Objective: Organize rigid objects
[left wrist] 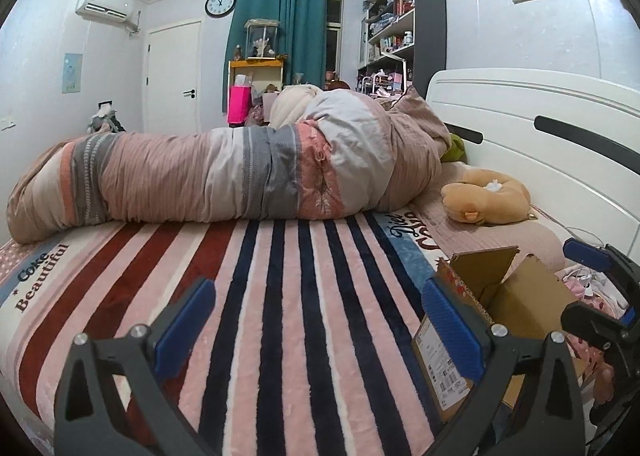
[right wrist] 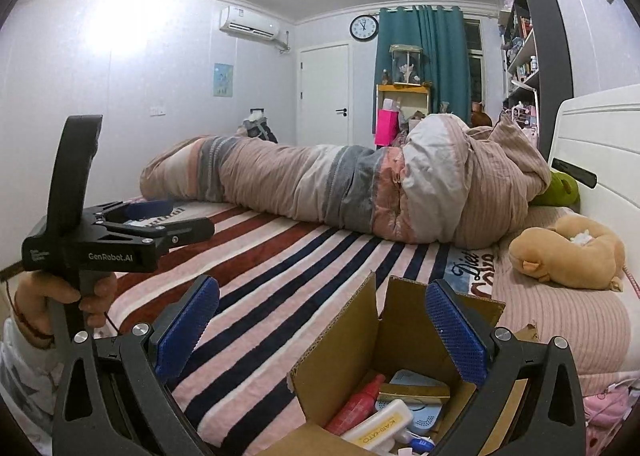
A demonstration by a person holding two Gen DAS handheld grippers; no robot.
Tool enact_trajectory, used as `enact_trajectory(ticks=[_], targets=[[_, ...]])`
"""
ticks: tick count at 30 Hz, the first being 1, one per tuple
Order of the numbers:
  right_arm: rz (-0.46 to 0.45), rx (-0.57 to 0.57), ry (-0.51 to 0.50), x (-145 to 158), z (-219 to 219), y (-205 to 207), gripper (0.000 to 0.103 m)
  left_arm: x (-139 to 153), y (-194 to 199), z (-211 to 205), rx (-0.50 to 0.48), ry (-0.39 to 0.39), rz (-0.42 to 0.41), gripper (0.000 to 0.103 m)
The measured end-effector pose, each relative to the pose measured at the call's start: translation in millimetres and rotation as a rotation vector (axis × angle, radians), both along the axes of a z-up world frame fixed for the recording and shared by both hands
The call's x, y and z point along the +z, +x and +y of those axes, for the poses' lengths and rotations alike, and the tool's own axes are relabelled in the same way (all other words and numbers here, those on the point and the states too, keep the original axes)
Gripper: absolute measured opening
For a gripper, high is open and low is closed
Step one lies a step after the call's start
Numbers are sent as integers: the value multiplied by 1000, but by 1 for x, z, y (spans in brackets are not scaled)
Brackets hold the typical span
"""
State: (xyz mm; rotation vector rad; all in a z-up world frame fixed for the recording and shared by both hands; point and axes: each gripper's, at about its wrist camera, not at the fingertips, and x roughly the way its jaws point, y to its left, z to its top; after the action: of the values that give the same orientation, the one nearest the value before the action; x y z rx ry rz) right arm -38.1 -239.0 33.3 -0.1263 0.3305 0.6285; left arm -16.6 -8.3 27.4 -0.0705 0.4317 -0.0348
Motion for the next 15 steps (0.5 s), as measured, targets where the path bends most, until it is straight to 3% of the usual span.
enact_trajectory(ticks=[15], targets=[[12,-12,1,0,-2,3,103,-3,-1,2,30,21,3,102]])
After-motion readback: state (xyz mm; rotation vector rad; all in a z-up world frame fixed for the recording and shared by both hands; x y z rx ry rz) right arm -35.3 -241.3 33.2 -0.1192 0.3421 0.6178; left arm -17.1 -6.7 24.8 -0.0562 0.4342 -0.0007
